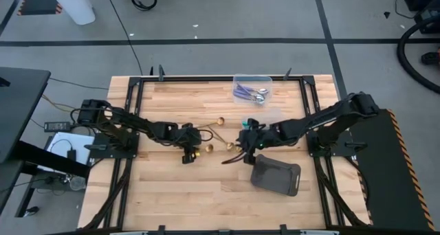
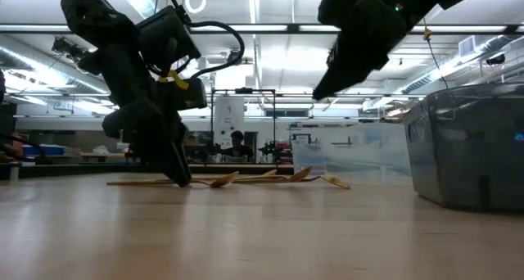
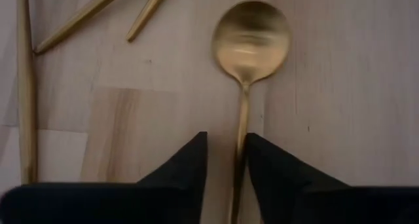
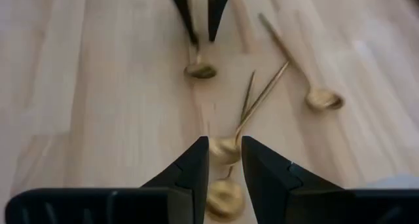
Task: Sort silverware by color (type)
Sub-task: Put the gold spoon into the black bin
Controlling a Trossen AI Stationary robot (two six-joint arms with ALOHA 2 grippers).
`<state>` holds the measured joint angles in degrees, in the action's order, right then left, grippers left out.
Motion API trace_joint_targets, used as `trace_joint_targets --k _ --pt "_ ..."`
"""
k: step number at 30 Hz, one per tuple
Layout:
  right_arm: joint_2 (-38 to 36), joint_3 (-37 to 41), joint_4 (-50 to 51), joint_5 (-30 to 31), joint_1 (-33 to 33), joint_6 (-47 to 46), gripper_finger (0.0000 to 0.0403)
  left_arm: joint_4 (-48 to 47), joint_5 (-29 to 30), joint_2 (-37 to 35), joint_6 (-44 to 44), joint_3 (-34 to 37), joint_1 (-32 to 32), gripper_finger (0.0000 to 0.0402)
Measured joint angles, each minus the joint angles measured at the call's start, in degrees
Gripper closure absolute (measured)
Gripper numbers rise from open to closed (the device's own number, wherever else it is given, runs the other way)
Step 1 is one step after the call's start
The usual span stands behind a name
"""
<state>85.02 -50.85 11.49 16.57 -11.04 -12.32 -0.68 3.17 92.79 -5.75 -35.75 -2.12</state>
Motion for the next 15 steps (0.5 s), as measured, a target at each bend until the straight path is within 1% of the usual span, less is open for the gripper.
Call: trace_joint_targets --k 2,5,6,9,15 --pt "1.5 0.0 -0.5 -0.2 -0.4 -0.1 0.0302 -0.8 -0.1 0.1 0.5 0.0 0.0 0.0318" --pt "3.2 -0.3 -0.5 -0.8 -0.5 -0.2 0.0302 -1.8 -0.4 0.1 0.5 -0.1 0.0 0.0376" --pt "3.4 -0.4 -0.5 -1.1 -0.6 -0.2 0.0302 -2.0 -0.7 0.1 0.7 -0.1 0.0 0.0384" --pt "3.8 -0.7 -2.3 -1.3 -0.6 -0.7 0.0302 -2.7 -1.1 0.1 1.3 -0.1 0.1 0.0386" --pt "3.9 -0.7 -4.2 -1.2 -0.6 0.5 0.0302 -3.3 -1.3 -0.9 -0.6 -1.3 0.1 0.0387"
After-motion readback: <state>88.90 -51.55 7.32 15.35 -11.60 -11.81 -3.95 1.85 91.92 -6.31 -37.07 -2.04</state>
